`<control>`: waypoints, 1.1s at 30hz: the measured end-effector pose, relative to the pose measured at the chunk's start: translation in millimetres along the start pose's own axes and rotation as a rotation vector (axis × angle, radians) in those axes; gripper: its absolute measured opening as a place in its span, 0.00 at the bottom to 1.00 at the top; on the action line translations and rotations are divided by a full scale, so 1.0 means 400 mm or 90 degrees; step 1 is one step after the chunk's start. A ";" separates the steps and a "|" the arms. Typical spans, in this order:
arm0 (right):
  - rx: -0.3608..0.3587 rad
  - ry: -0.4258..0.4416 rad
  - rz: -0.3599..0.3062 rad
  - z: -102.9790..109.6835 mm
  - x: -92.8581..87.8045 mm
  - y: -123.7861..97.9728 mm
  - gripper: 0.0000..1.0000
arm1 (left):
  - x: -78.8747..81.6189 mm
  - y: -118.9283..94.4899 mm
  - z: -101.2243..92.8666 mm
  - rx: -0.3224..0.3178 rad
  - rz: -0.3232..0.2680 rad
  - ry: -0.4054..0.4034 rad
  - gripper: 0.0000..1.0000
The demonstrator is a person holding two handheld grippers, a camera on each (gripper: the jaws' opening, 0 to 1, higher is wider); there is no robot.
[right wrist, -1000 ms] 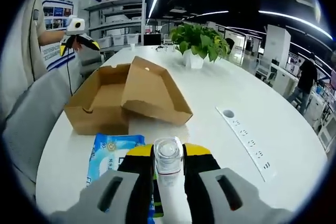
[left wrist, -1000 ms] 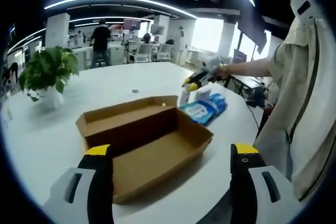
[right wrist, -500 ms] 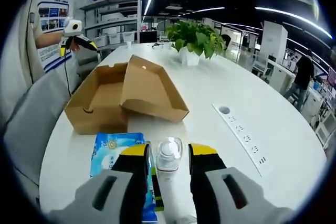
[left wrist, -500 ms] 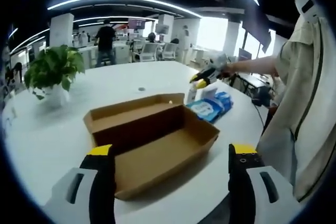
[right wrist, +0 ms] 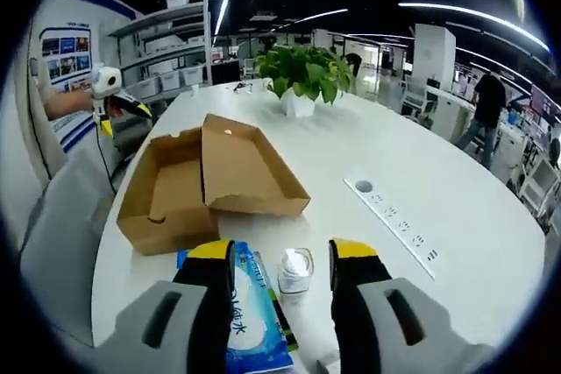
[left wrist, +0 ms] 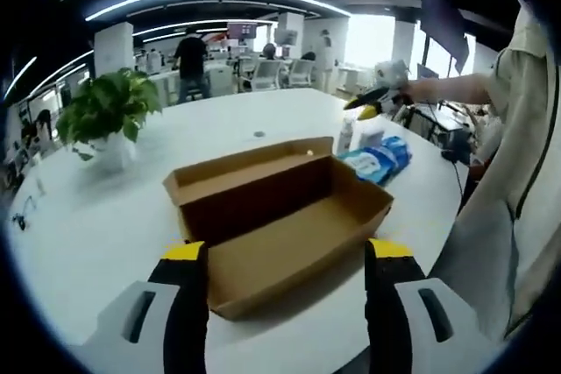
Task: Operate the shoe box by opening the lid, removing the specified soft item, and placing it in the target area until the item is outside and the box remains undamaged.
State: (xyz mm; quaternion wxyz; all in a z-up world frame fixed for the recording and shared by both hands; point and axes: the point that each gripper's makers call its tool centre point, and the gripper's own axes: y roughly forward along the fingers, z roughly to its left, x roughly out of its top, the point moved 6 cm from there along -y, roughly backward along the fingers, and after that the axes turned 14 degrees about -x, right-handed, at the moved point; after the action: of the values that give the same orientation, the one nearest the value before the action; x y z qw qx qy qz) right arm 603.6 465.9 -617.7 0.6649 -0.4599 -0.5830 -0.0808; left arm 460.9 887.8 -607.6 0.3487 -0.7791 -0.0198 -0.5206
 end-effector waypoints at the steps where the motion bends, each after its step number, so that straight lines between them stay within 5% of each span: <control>1: -0.002 0.002 0.001 0.004 0.003 -0.002 0.42 | -0.002 -0.002 0.003 0.007 0.001 0.001 0.69; 14: -0.032 0.032 0.001 0.075 0.068 -0.001 0.42 | -0.044 -0.018 0.056 0.072 0.030 -0.006 0.55; 28: -0.118 0.086 0.027 0.100 0.096 0.055 0.38 | -0.101 -0.025 0.118 0.135 0.037 -0.104 0.24; 33: -0.129 0.085 0.044 0.120 0.094 0.087 0.37 | -0.110 -0.019 0.144 0.150 0.040 -0.133 0.20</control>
State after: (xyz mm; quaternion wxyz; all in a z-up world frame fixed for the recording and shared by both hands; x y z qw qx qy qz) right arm 603.9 535.6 -608.6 0.6551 -0.5378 -0.5100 -0.1467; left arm 483.8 940.7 -652.1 0.4498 -0.7831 -0.0928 -0.4194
